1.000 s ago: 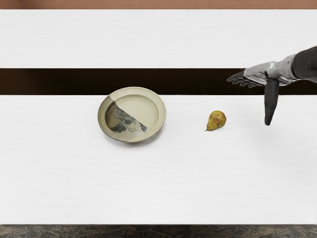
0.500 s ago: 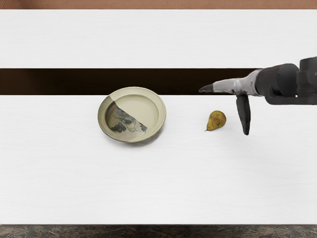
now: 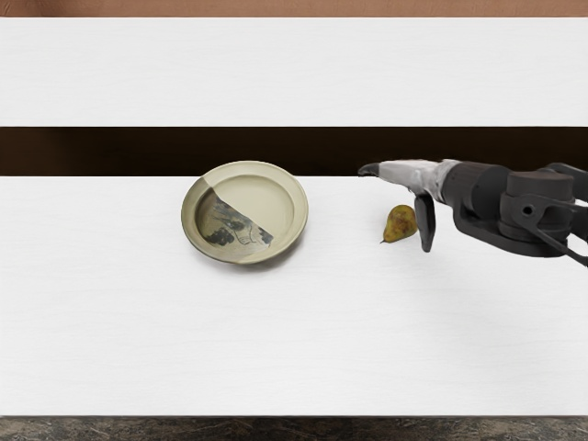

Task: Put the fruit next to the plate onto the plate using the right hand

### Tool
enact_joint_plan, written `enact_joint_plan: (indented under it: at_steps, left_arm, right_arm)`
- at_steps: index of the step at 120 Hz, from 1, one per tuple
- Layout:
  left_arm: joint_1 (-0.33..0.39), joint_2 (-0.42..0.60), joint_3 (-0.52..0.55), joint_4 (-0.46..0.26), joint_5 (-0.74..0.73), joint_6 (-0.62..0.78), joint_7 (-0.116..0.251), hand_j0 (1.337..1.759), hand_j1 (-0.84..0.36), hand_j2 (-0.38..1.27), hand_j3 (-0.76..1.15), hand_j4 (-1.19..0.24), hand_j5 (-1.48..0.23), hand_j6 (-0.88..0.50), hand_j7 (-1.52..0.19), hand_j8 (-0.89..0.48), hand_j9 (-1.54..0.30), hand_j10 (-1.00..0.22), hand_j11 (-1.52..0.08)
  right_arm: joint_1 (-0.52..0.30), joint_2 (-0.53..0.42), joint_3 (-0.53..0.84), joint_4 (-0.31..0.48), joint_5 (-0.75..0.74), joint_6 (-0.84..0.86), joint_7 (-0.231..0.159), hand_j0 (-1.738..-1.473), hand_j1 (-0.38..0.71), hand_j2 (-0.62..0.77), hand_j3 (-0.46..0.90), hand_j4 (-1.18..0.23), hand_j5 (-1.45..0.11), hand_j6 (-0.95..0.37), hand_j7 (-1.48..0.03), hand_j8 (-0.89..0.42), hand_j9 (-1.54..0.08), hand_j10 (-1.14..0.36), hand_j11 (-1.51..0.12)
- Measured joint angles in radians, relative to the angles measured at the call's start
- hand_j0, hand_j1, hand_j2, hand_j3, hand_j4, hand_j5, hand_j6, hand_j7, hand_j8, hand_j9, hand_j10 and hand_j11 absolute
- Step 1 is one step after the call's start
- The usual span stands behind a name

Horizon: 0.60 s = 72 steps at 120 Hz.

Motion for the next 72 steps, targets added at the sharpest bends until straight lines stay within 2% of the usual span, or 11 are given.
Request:
enact_joint_plan:
  at_steps: [33, 72]
  left_arm:
    - [0.000, 0.000, 0.000, 0.000, 0.000, 0.000, 0.000, 1.658, 0.32, 0.00, 0.00, -0.02, -0.03, -0.02, -0.03, -0.02, -0.03, -0.02, -0.03]
    - [0.000, 0.000, 0.000, 0.000, 0.000, 0.000, 0.000, 1.658, 0.32, 0.00, 0.00, -0.02, -0.03, -0.02, -0.03, -0.02, -0.03, -0.02, -0.03]
  right_arm:
    - [-0.056, 0.005, -0.002, -0.006, -0.047, -0.061, 0.000, -1.658, -0.16, -0.03, 0.00, -0.16, -0.20, -0.16, -0.20, -0.16, -0.20, -0.16, -0.20]
    - [-0.066, 0.031, -0.003, -0.035, -0.061, -0.075, 0.000, -1.658, -0.09, -0.04, 0.00, -0.22, -0.28, -0.22, -0.28, -0.22, -0.28, -0.22, -0.28]
